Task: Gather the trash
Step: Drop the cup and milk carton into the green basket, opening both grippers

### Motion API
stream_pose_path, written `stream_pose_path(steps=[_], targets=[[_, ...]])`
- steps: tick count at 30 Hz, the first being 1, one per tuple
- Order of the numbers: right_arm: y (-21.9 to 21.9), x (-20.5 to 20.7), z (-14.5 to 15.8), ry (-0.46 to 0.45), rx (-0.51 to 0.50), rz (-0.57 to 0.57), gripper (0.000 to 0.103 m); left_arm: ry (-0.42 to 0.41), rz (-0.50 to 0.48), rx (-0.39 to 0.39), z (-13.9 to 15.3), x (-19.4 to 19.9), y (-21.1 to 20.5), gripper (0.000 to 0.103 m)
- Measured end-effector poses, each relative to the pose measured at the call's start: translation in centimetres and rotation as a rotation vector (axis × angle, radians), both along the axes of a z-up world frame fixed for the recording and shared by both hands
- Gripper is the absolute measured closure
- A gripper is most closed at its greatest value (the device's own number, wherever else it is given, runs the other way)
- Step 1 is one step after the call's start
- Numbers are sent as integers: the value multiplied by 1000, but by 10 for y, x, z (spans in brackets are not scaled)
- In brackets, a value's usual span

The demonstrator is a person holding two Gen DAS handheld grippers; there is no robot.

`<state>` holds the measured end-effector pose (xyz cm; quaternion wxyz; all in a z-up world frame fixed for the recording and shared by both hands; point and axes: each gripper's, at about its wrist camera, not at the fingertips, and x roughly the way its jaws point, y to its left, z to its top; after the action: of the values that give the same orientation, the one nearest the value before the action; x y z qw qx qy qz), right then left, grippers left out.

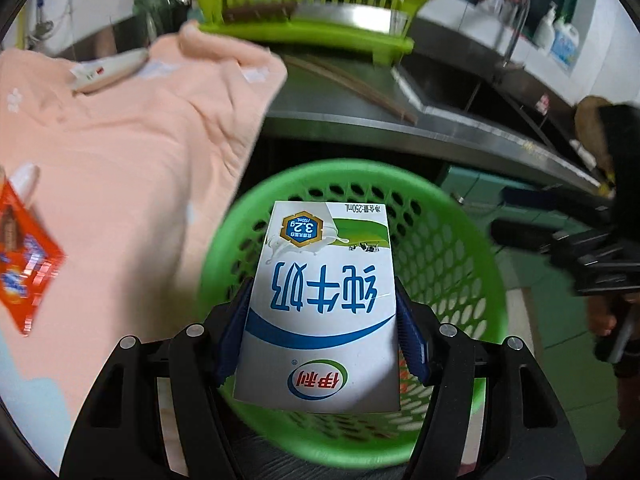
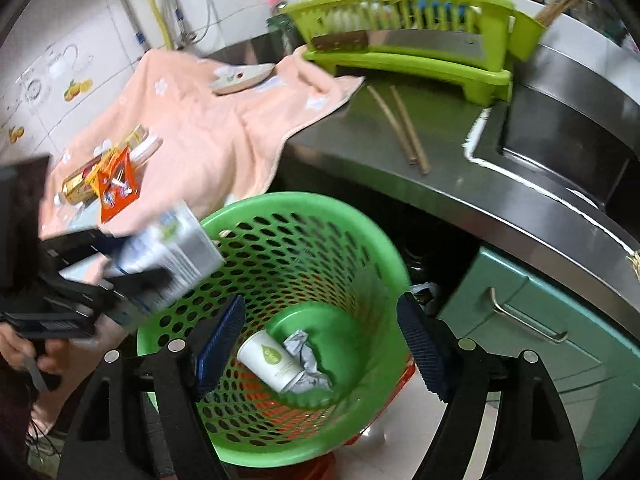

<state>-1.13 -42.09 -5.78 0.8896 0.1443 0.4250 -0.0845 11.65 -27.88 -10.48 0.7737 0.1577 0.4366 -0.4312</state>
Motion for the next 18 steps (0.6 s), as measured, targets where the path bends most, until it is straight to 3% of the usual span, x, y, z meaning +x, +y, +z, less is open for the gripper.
stream_pose_path(steps=[9,16,18], targets=[[-17,-8,-13,2,40,-37,28,79,-1,188,-59,-1,-41,39],[-18,-8,-18,2,56,-39,28,107,-12,224,-76,-4,-59,38],[-19,-8,-18,1,57,-41,28,98,-10,207,-73,-5,-61,32]])
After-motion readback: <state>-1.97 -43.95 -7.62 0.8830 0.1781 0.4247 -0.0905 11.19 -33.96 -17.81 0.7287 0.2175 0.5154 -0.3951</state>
